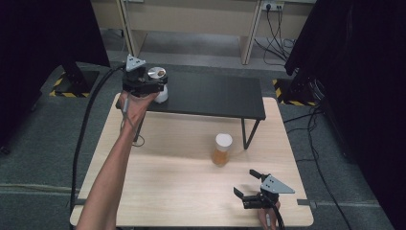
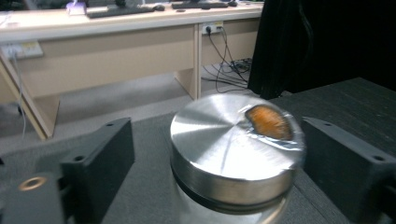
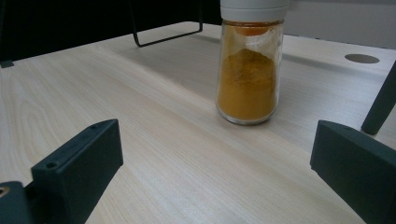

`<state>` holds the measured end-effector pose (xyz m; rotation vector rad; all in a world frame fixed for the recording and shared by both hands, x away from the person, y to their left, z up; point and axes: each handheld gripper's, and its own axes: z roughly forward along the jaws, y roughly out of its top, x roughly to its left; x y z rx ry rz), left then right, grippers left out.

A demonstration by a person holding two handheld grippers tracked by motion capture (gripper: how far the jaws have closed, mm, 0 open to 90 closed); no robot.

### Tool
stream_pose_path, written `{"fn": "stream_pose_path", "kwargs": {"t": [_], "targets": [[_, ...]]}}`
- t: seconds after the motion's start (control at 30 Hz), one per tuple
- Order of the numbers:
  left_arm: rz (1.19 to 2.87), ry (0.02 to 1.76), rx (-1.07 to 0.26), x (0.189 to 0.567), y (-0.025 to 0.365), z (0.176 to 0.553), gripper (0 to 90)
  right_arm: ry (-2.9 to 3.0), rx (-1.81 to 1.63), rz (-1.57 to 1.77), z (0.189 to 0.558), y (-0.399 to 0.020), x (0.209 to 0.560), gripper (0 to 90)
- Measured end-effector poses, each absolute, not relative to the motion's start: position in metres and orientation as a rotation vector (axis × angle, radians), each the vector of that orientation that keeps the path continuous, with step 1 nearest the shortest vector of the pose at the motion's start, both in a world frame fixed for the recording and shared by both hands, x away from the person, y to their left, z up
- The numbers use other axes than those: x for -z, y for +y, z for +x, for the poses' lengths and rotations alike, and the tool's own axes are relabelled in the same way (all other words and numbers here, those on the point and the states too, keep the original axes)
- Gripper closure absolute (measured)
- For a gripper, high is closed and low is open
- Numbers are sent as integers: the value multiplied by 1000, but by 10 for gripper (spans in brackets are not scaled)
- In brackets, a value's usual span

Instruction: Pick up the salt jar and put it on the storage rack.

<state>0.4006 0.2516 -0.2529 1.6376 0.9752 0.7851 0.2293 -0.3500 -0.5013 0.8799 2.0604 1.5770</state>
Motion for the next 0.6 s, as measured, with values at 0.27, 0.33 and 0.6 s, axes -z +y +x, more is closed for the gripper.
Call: {"fn": "stream_pose_path", "kwargs": {"t": [0.27,0.33,0.6], "targets": [[1655,824,-757,233,277,378,15,2065,-1566,878,229,-349,500,23],[1677,763,-720,228,288,371,0,2064,-1565,877,229,-349,500,23],[1719,563,-637,233,309,324,0,2066,-1560,878,229,-348,500,23]]}}
